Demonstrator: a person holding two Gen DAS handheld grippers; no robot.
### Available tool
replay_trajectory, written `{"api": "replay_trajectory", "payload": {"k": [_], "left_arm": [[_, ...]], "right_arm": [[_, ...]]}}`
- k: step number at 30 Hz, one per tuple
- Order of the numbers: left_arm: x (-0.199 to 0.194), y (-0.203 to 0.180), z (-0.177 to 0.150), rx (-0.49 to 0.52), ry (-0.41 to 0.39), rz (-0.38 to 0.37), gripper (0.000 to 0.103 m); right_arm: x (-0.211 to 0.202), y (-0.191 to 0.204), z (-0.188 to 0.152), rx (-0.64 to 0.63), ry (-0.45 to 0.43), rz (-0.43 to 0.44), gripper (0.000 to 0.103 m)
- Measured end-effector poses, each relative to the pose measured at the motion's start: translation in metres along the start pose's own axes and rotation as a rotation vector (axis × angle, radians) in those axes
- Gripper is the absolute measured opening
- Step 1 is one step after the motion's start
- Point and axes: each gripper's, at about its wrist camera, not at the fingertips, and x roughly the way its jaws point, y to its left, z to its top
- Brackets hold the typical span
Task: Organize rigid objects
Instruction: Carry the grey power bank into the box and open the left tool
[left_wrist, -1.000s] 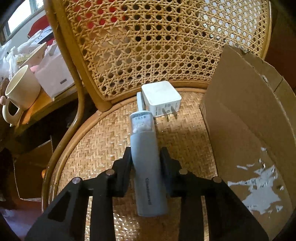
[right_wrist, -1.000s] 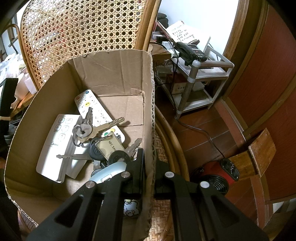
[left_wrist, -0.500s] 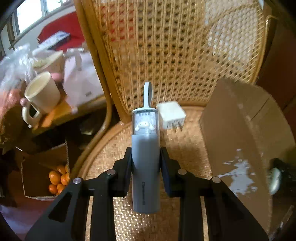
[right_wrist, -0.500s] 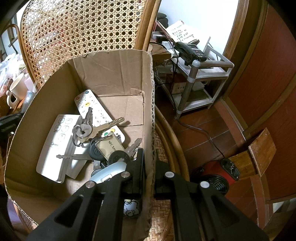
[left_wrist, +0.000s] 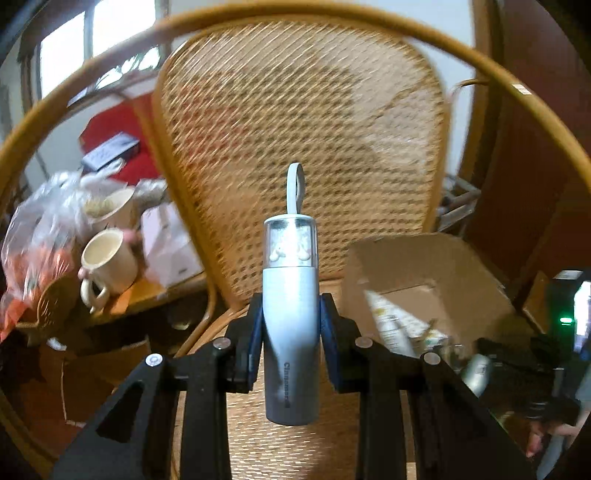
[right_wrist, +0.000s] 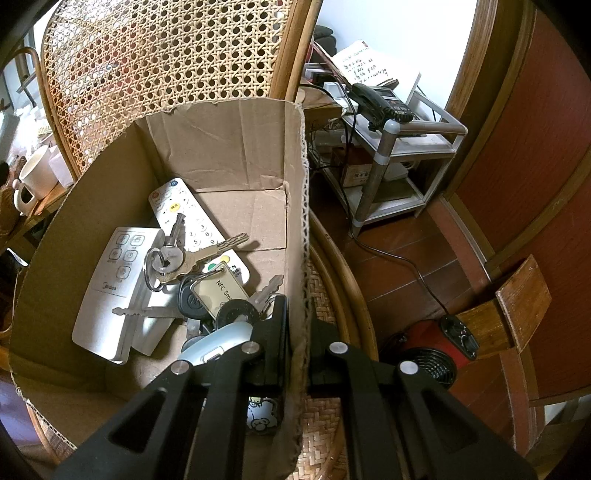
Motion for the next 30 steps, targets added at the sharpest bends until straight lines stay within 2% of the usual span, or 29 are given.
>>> {"api": "replay_trajectory", "payload": {"k": [3, 6, 9, 12, 17, 24, 27, 29, 30], "left_arm": [[-0.014, -0.022, 0.002, 0.023, -0.02, -0.071, 0.027], [-0.015, -0.044, -0.001, 0.046, 0.006, -0.149, 0.027], [-0.015, -0.068, -0.005, 0.062, 0.038, -0.186, 0.027], [-0.008, -0.097, -0.011, 0.12, 0.074, -0.167, 0.027], [0.015, -0.117, -0.023, 0.153, 0.154, -0.144, 0.027], [0.001, -0.114, -0.016, 0.172, 0.063, -0.089, 0.028], [0.005, -0.102, -0.011, 0.151, 0.069, -0.054, 0.041], [0.01, -0.088, -0.007, 0.13, 0.058, -0.008, 0.07], [0.012, -0.08, -0.005, 0.119, 0.042, 0.011, 0.074]], "right_arm": [[0.0, 0.0, 0.0, 0.0, 0.0, 0.0, 0.007], [0.0, 0.0, 0.0, 0.0, 0.0, 0.0, 0.007], [0.0, 0.0, 0.0, 0.0, 0.0, 0.001, 0.007], [0.0, 0.0, 0.0, 0.0, -0.001, 0.002, 0.007], [-0.001, -0.002, -0.002, 0.001, -0.003, 0.004, 0.007], [-0.003, 0.002, -0.003, -0.006, -0.005, 0.0, 0.007], [-0.003, 0.001, -0.003, 0.0, -0.002, 0.005, 0.007], [-0.002, 0.001, -0.003, -0.003, -0.003, 0.003, 0.007], [-0.003, 0.001, -0.003, -0.003, -0.003, 0.003, 0.007]]}}
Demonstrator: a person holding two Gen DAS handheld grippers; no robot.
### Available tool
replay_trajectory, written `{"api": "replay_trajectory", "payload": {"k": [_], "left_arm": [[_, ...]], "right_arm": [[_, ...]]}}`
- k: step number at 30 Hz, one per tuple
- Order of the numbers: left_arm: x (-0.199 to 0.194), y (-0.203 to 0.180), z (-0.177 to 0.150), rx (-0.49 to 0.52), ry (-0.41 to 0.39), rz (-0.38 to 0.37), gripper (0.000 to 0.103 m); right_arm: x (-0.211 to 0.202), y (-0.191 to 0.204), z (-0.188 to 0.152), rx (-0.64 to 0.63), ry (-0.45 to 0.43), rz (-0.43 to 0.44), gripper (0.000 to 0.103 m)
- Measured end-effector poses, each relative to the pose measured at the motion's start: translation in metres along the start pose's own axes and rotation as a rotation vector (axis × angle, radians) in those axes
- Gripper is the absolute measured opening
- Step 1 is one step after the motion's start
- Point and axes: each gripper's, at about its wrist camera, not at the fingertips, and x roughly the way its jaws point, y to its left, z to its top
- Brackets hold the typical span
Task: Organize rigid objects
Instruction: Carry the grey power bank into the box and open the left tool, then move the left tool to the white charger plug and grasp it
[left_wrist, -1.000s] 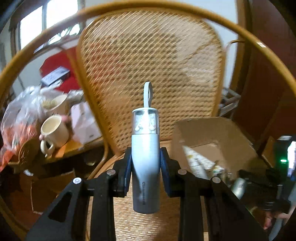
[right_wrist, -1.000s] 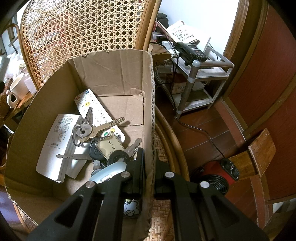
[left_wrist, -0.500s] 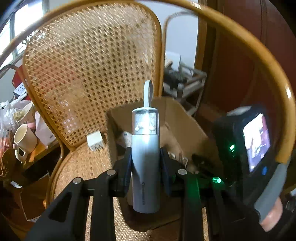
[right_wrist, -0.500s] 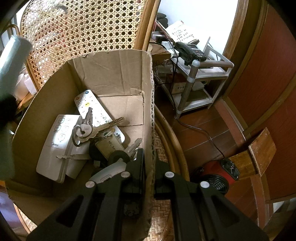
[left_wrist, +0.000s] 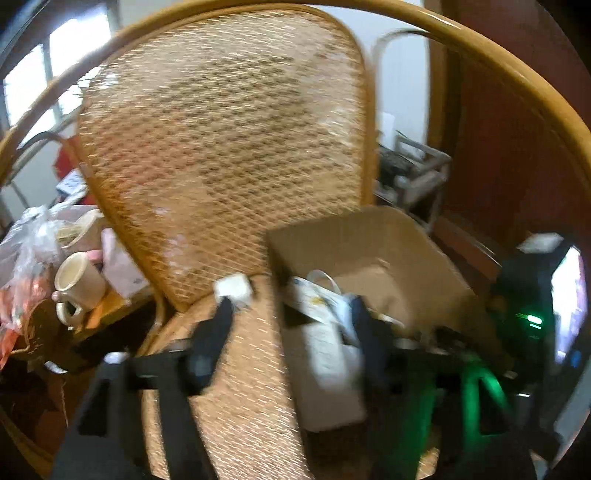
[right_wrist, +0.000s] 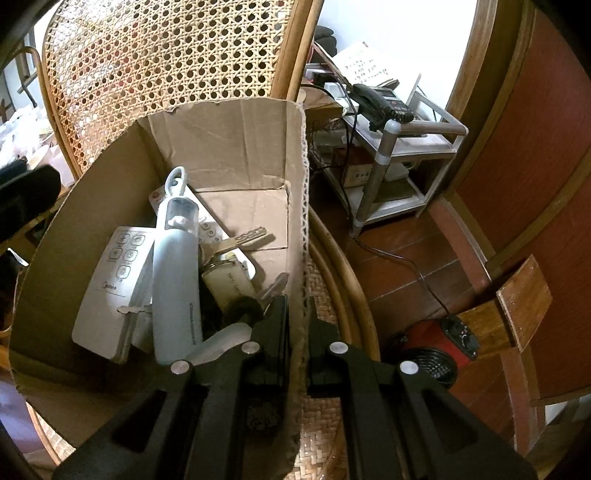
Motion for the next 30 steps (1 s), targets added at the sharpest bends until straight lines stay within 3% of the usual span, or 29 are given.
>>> {"api": "replay_trajectory", "payload": {"k": [7, 12, 16, 21, 30], "left_arm": [[0.028, 0.065, 0.01, -0.124, -0.035, 0.097, 0.096], [0.064, 0.105, 0.016, -0.233, -0.019, 0.053, 0.097], [0.108, 0.126, 0.01, -0.296, 0.1, -0.016, 0.097], [0.149, 0.148, -0.002, -0.374, 0.185, -0.007, 0.097], [0.187, 0.146, 0.008, -0.358, 0.203, 0.024, 0.097]], "right_arm": [[0.0, -0.001, 0.0, -0.001, 0.0, 0.002, 0.007], [0.0, -0.001, 0.0, -0.003, 0.0, 0.002, 0.007], [0.0, -0.002, 0.0, 0.009, -0.003, 0.003, 0.007], [0.0, -0.004, -0.001, 0.017, -0.009, 0.011, 0.007], [0.0, -0.003, 0.001, 0.019, -0.003, 0.006, 0.007]]}}
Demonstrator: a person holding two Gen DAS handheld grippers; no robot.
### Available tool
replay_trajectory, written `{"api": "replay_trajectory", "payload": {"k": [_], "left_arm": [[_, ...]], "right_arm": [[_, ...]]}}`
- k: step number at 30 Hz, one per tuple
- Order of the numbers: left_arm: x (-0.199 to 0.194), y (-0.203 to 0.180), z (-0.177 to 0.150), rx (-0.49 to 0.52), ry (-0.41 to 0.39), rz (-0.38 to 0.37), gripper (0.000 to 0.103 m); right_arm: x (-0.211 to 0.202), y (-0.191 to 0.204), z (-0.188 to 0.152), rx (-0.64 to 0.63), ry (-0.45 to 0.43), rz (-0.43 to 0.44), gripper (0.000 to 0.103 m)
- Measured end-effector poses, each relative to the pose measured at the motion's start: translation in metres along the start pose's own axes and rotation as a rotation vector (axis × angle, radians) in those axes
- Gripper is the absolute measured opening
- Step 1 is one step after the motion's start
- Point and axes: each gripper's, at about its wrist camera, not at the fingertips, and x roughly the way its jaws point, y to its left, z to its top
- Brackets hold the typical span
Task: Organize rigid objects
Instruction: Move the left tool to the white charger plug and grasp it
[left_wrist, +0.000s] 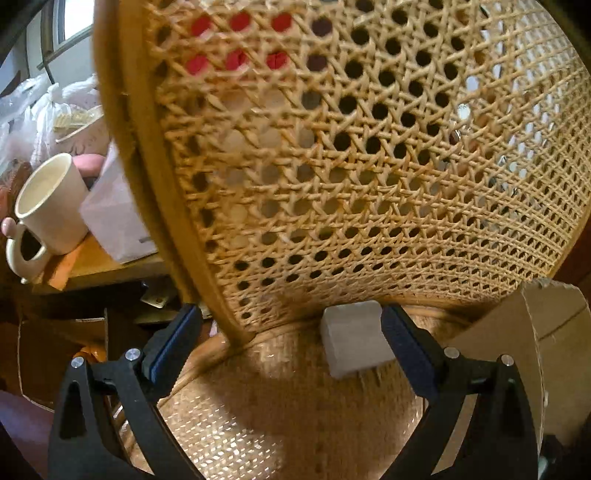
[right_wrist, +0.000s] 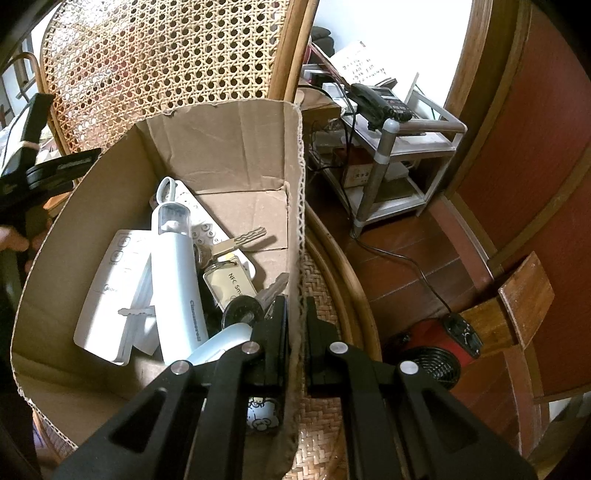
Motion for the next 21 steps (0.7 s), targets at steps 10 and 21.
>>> {"api": "replay_trajectory", "payload": {"k": [10, 21], "left_arm": [[0.028, -0.013, -0.009, -0.08, 0.058, 0.089, 0.096], [0.03, -0.019, -0.017, -0.096, 0.091, 0.052, 0.089]], "right_arm": [[0.0, 0.0, 0.0, -0.005, 0.0, -0.003, 0.007], [0.0, -0.002, 0.0, -0.003, 0.0, -0.005, 0.007]]}}
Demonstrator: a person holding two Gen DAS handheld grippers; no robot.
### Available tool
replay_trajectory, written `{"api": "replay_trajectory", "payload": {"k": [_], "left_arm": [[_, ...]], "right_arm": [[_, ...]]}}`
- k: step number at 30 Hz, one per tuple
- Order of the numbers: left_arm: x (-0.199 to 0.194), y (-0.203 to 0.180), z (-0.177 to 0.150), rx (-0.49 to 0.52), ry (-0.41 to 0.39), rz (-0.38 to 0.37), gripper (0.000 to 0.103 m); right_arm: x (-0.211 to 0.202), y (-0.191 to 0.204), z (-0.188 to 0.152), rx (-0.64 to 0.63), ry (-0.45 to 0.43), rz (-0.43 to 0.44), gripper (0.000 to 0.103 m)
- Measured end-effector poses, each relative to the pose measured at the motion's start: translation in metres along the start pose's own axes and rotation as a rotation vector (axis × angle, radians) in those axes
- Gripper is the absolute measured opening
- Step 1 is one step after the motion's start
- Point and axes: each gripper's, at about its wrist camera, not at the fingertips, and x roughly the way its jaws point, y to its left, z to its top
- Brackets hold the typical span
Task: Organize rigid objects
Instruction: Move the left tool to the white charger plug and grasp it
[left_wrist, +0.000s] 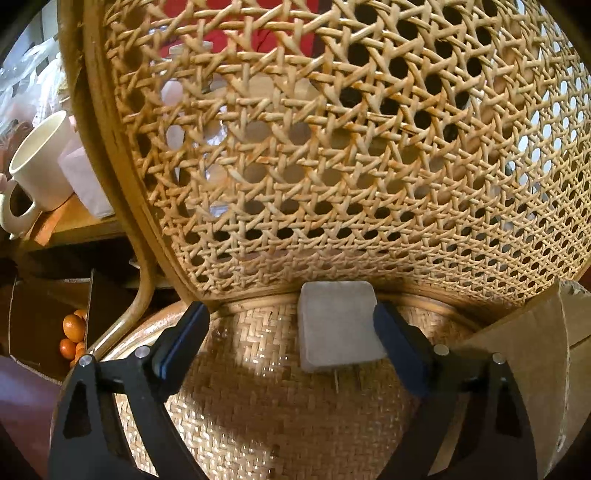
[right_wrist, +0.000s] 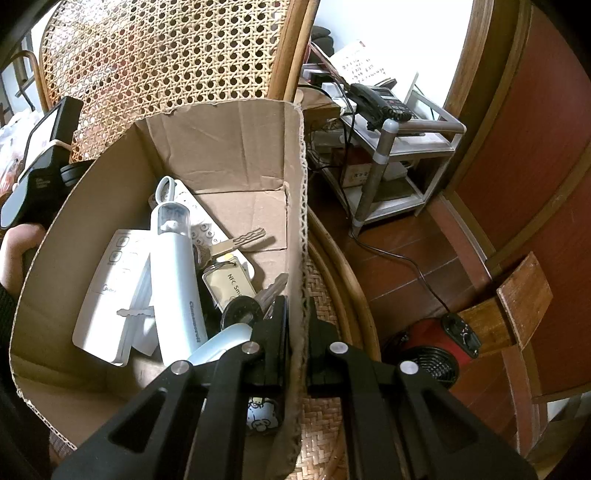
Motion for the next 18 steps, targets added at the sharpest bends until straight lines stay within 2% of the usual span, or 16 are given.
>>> {"api": "replay_trajectory", "payload": {"k": [4, 9, 14, 16, 18], "left_arm": [[-0.007, 0.005, -0.002, -0.002, 0.021, -0.069, 0.089], [-0.006, 0.003, -0.006, 0.064, 0.007, -0.117, 0.089], [0.003, 0.003, -0.007, 0.055, 0.015, -0.194, 0.089], [0.008, 0.003, -0.008, 0.055, 0.024, -0.192, 0.089], [0.01, -0.001, -0.01, 0.082, 0.013, -0.138, 0.085]], "right_arm": [[0.0, 0.0, 0.0, -0.002, 0.0, 0.0, 0.007], [0.0, 0.0, 0.0, 0.0, 0.0, -0.001, 0.007], [0.0, 0.0, 0.0, 0.0, 0.0, -0.001, 0.007], [-0.001, 0.0, 0.0, 0.001, 0.001, -0.003, 0.007], [-0.001, 0.0, 0.0, 0.0, 0.0, -0.007, 0.007]]}}
